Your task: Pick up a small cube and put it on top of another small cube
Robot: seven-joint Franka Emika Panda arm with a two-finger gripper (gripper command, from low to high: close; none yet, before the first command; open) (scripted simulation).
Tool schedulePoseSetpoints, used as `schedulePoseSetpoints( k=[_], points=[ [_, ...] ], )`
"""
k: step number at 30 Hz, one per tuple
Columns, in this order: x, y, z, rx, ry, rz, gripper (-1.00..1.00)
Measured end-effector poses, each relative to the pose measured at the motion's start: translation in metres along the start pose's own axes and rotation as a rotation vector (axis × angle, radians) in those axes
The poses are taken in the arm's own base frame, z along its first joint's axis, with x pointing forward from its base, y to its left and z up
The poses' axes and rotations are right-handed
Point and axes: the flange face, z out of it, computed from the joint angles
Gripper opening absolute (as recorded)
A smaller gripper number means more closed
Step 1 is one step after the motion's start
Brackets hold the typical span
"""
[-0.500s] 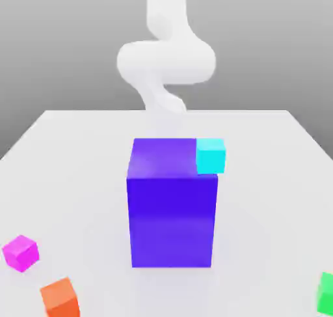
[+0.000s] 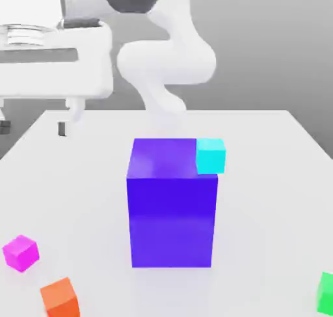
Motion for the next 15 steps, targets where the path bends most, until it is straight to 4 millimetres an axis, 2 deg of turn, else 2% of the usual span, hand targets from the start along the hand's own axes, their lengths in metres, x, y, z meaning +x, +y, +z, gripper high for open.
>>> schedulePoseSetpoints(
  k=[5, 11, 15],
  points=[
    [0.024, 0.080, 0.081, -0.123, -0.058, 0.110, 0.00],
    [0.019, 0.172, 0.164, -0.268, -0.131, 0.194, 0.00],
    [0.012, 0.196, 0.212, -0.289, -0.138, 0.204, 0.00]
  ],
)
